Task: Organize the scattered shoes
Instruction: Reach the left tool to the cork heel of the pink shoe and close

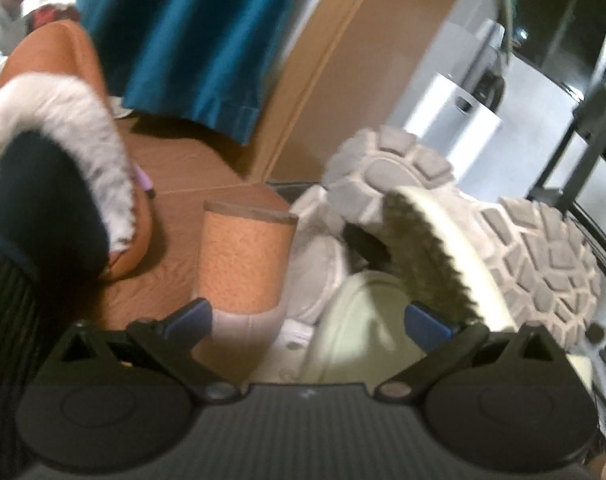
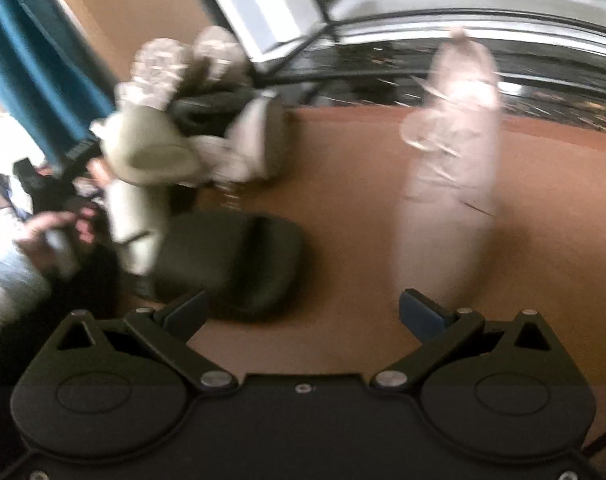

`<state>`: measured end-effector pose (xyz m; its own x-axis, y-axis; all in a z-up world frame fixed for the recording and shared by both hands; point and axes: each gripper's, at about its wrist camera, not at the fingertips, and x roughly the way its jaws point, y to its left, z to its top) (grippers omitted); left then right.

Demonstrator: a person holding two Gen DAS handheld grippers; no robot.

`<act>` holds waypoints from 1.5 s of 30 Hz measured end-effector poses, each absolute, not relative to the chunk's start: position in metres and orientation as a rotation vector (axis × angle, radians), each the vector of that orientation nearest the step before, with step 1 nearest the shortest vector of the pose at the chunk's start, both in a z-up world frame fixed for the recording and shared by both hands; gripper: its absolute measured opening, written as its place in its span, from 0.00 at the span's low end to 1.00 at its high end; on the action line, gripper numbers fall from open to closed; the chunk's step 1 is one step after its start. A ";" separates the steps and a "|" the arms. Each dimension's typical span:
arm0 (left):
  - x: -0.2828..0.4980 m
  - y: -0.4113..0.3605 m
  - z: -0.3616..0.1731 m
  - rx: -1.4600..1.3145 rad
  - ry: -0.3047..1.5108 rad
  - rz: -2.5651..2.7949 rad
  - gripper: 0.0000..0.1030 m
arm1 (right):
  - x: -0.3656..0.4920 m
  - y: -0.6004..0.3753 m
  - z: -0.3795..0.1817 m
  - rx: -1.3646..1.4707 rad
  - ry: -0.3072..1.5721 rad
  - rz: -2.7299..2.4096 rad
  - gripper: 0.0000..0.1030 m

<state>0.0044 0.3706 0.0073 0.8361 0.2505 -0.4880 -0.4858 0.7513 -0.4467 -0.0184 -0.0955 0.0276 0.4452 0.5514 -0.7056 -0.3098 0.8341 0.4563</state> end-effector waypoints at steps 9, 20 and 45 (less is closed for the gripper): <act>0.017 0.377 0.003 -0.527 0.288 0.306 1.00 | 0.010 -0.045 0.050 0.416 0.973 0.665 1.00; 0.017 0.401 -0.002 -0.633 0.300 0.360 0.99 | 0.009 -0.041 0.039 0.405 1.014 0.647 1.00; 0.053 0.349 -0.009 0.090 0.450 0.574 1.00 | 0.015 -0.045 0.020 0.425 1.087 0.588 1.00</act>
